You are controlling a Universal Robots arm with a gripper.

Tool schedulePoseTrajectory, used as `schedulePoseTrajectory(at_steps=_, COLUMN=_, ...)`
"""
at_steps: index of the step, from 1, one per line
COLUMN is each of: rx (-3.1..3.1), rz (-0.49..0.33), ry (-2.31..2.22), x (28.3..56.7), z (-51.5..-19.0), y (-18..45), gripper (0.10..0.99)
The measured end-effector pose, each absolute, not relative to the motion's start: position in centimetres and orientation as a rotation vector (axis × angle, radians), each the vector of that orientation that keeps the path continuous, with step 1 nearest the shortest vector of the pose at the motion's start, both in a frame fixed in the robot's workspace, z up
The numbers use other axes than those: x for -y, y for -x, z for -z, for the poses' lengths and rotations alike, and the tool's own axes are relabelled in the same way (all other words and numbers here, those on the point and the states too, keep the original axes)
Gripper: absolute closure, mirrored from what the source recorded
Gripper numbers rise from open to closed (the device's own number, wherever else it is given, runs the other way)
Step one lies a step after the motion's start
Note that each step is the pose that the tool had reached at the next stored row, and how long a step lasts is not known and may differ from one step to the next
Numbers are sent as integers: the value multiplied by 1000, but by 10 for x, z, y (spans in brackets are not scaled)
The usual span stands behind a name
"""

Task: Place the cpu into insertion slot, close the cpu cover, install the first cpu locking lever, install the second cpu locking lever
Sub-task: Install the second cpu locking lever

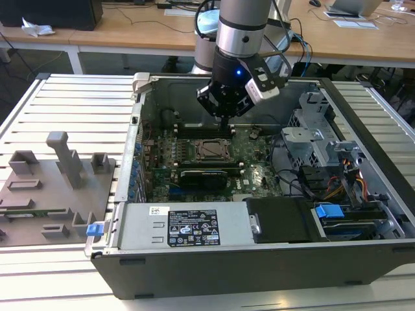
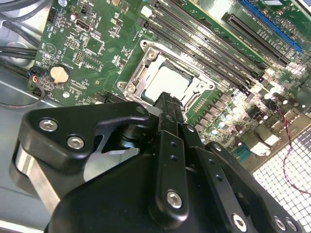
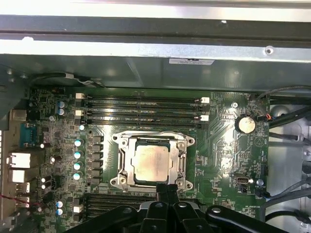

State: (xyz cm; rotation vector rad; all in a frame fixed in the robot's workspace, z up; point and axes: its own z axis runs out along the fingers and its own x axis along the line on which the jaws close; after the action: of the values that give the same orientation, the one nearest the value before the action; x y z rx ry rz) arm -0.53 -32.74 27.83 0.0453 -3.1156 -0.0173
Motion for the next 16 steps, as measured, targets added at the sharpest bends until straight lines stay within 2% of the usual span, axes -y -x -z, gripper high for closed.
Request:
schedulePoseTrajectory(at_steps=5, rx=3115, rz=17, ry=-45, x=329, z=-278, y=5, gripper=980)
schedulePoseTrajectory(at_steps=16, rx=3116, rz=18, ry=-45, x=354, z=-273, y=5, gripper=980)
